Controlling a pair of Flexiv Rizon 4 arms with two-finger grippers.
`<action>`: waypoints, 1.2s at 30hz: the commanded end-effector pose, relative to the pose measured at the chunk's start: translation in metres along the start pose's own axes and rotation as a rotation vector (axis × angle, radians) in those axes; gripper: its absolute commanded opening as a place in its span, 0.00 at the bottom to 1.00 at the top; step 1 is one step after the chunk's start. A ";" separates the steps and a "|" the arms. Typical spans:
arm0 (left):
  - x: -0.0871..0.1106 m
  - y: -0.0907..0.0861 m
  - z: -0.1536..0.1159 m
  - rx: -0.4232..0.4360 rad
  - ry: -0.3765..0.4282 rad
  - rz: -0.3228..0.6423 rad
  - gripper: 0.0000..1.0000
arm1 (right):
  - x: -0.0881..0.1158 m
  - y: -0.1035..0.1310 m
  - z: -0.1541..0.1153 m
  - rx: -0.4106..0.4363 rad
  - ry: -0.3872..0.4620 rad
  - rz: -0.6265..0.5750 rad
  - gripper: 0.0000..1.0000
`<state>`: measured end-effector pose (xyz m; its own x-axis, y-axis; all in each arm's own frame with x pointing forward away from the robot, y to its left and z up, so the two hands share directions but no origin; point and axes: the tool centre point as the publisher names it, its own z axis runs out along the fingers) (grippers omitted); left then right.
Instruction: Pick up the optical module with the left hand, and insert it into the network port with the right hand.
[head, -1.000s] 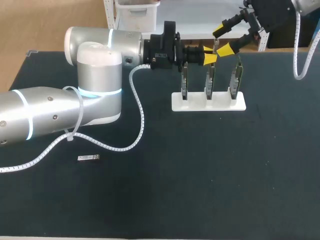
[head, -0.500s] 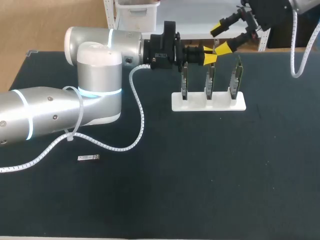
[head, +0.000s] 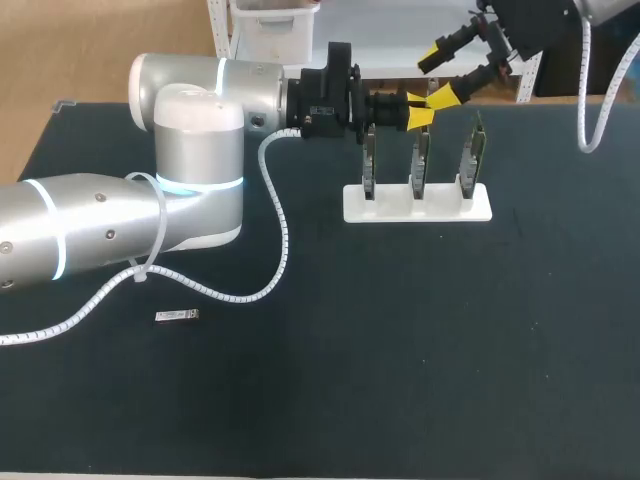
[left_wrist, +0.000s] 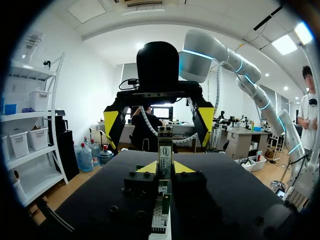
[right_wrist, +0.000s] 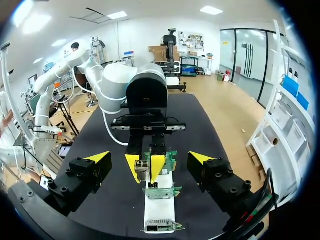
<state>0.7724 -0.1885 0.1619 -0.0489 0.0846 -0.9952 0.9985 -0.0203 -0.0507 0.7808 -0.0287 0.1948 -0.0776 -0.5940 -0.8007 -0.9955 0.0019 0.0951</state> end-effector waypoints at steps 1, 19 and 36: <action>0.000 -0.001 0.000 -0.005 -0.001 0.001 0.00 | -0.001 0.003 0.001 0.005 0.010 0.001 1.00; 0.000 -0.001 0.000 -0.005 -0.001 0.001 0.00 | 0.001 0.007 0.000 0.012 0.023 0.007 1.00; 0.000 -0.001 0.000 -0.005 -0.001 0.001 0.00 | 0.003 0.013 0.001 0.019 0.008 0.019 1.00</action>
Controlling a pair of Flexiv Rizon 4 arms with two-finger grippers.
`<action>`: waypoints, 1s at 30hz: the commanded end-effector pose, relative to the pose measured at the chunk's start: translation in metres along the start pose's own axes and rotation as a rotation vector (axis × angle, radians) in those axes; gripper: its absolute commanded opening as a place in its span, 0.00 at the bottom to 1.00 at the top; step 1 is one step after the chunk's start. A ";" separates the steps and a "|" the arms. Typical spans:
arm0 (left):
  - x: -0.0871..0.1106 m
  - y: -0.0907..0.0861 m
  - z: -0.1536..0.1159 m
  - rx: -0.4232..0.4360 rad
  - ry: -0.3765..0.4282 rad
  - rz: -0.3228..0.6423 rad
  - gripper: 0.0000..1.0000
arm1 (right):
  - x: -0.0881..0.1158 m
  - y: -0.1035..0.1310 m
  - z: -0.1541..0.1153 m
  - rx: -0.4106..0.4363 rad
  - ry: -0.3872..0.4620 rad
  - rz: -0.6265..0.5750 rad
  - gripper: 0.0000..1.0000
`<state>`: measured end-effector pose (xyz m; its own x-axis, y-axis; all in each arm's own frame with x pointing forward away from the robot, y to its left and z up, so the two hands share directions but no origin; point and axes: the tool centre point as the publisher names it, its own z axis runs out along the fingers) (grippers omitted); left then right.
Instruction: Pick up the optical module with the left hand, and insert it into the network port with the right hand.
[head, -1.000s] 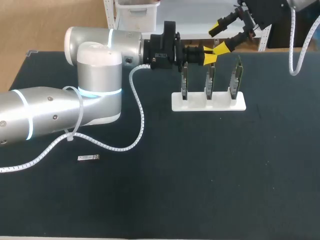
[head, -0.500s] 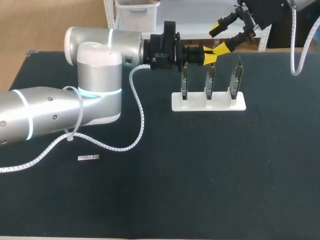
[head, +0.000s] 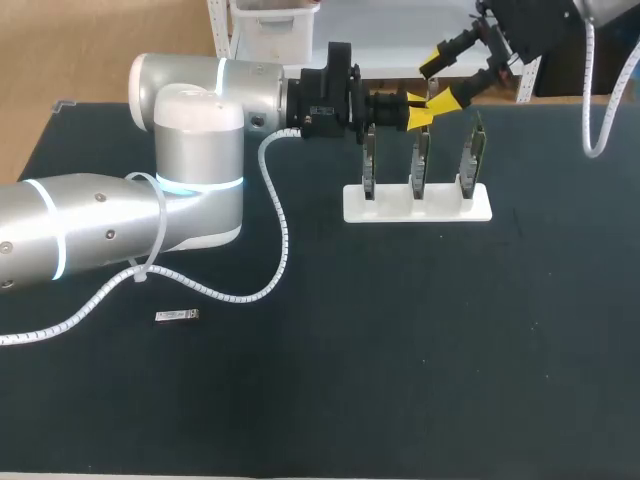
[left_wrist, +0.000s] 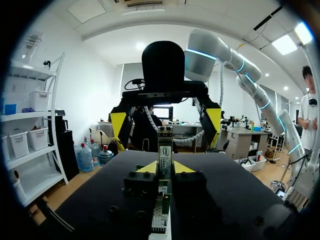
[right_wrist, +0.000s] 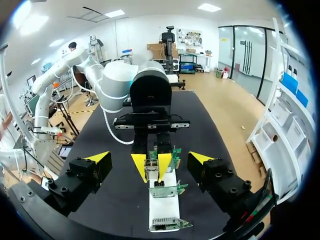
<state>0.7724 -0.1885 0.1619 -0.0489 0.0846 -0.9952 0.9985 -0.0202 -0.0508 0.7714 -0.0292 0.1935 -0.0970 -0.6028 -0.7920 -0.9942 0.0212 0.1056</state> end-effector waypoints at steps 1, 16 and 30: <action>0.000 -0.001 0.000 -0.005 -0.001 0.001 0.00 | 0.001 0.004 0.000 0.012 -0.004 -0.001 1.00; 0.000 -0.001 0.000 -0.005 -0.001 0.001 0.00 | -0.001 0.003 -0.001 0.021 -0.017 -0.005 0.00; 0.000 -0.001 0.000 -0.005 -0.001 0.001 0.00 | 0.001 0.001 0.000 0.027 -0.016 0.002 0.00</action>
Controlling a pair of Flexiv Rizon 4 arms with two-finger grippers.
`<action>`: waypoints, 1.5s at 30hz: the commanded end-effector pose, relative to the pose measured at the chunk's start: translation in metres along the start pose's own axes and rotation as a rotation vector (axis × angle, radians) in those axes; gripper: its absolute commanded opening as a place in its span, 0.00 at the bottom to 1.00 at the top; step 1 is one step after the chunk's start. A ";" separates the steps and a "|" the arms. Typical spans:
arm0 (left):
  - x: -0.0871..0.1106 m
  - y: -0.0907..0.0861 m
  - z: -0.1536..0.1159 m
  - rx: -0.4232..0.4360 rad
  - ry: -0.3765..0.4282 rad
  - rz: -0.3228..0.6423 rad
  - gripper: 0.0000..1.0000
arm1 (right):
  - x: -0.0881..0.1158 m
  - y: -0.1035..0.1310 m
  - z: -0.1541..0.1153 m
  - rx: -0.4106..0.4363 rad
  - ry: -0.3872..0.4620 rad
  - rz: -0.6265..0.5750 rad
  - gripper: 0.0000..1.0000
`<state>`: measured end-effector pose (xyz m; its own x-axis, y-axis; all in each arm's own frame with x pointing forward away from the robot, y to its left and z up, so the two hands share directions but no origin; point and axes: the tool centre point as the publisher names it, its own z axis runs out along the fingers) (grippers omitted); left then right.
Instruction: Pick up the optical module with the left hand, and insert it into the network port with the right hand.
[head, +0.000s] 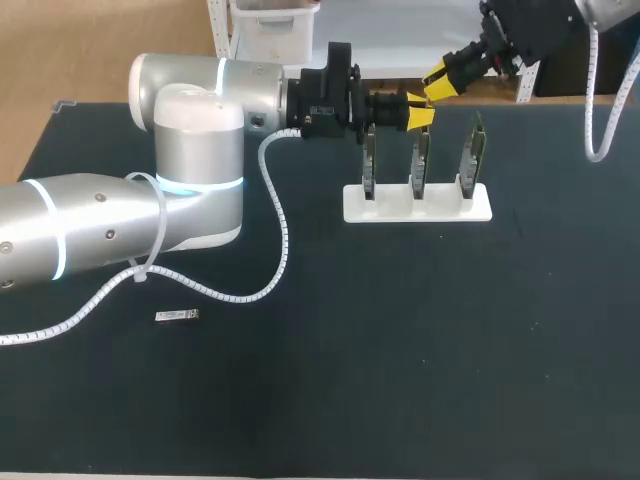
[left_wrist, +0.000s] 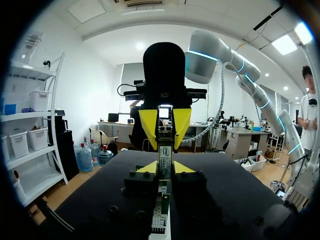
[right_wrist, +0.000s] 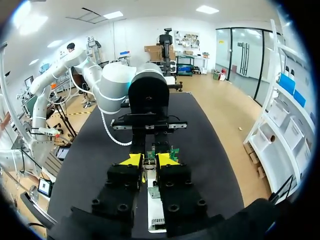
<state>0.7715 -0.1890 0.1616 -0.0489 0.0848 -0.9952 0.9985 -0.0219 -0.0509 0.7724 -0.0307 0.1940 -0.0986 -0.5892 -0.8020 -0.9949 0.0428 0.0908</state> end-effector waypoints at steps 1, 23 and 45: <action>0.000 0.000 0.000 -0.007 -0.001 0.001 0.00 | 0.001 0.002 0.001 0.001 0.001 0.001 0.00; 0.000 0.000 -0.002 -0.013 0.011 -0.001 1.00 | 0.000 0.002 0.001 0.000 -0.001 -0.009 0.00; 0.011 -0.001 -0.019 -0.003 0.343 0.081 1.00 | 0.000 0.000 -0.005 0.011 0.004 -0.023 0.00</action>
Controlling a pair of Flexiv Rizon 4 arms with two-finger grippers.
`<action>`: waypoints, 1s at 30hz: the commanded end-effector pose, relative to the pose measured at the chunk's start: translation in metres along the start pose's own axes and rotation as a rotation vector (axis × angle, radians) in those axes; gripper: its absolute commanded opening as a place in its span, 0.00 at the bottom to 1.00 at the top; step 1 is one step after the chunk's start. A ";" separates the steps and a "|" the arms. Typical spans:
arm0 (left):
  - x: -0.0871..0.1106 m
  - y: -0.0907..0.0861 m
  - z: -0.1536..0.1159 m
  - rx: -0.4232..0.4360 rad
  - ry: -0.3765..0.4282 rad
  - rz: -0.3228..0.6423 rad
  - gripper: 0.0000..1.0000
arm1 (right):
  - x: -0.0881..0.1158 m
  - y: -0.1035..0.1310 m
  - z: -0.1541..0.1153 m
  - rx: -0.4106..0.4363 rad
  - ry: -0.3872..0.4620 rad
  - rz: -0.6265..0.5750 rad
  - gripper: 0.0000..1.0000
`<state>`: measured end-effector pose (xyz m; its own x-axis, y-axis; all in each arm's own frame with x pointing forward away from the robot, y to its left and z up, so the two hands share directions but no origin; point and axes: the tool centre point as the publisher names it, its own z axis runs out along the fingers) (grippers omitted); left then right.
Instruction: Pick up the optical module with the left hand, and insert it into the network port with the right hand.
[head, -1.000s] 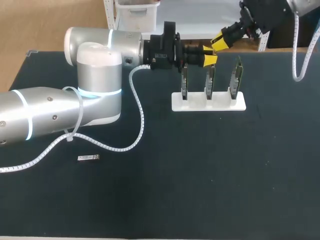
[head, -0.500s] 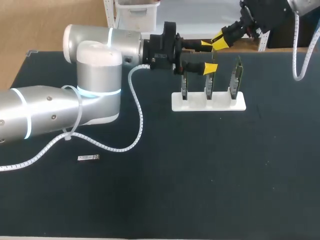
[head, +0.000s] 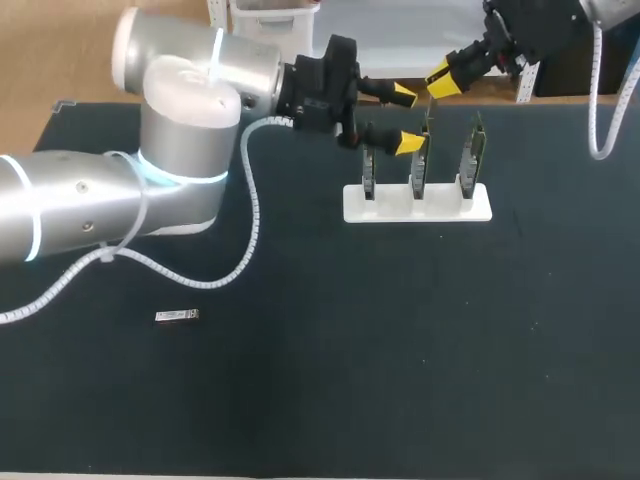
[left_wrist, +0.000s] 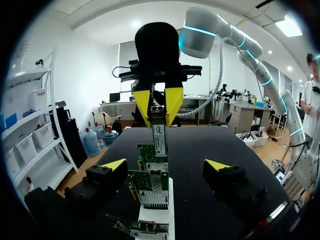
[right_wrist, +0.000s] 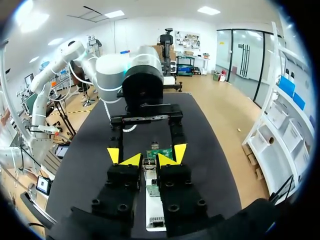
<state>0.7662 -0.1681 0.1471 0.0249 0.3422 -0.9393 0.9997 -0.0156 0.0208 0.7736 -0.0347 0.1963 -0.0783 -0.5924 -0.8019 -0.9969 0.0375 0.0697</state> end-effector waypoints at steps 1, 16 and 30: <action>-0.004 0.004 -0.001 0.024 0.090 0.022 1.00 | 0.000 0.001 0.000 0.003 0.000 -0.003 0.00; 0.012 0.012 -0.001 0.024 0.243 -0.025 1.00 | 0.002 0.001 0.001 0.001 0.000 -0.001 0.00; 0.022 0.010 0.003 0.036 0.351 -0.001 1.00 | 0.003 -0.001 0.002 0.002 -0.006 0.003 0.00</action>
<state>0.7737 -0.1601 0.1244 0.0314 0.6268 -0.7786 0.9991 -0.0416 0.0068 0.7738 -0.0354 0.1934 -0.0829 -0.5890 -0.8039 -0.9965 0.0422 0.0719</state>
